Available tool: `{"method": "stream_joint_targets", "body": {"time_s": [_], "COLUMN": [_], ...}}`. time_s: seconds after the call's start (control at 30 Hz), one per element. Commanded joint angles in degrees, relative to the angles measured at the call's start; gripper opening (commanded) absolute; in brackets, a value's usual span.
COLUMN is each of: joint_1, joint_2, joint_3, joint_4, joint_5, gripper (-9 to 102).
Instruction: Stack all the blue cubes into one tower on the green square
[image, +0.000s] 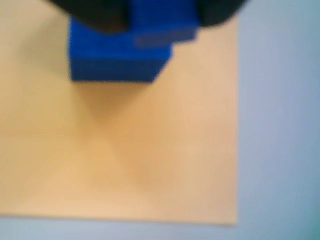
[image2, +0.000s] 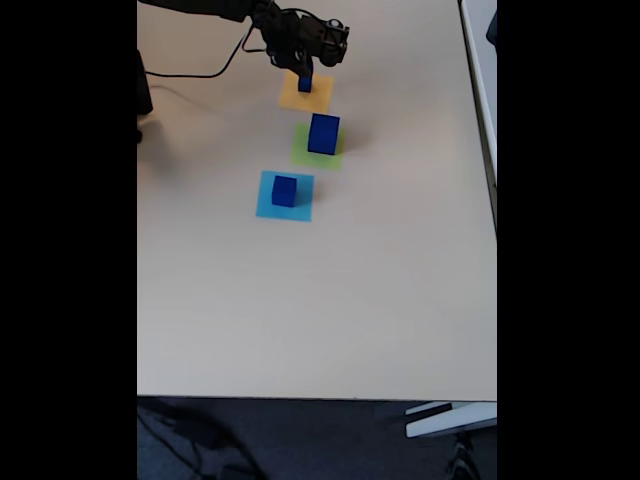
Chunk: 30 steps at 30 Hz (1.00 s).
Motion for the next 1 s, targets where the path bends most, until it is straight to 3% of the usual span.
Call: {"method": "stream_joint_targets", "body": {"time_s": [0.0, 0.97], "joint_1": [-0.26, 1.14], "joint_2": [2.64, 3.25], "joint_3": [0.09, 1.76], "joint_4": [-1.41, -1.93], "joint_5": [0.62, -1.58], "gripper": [0, 1]}}
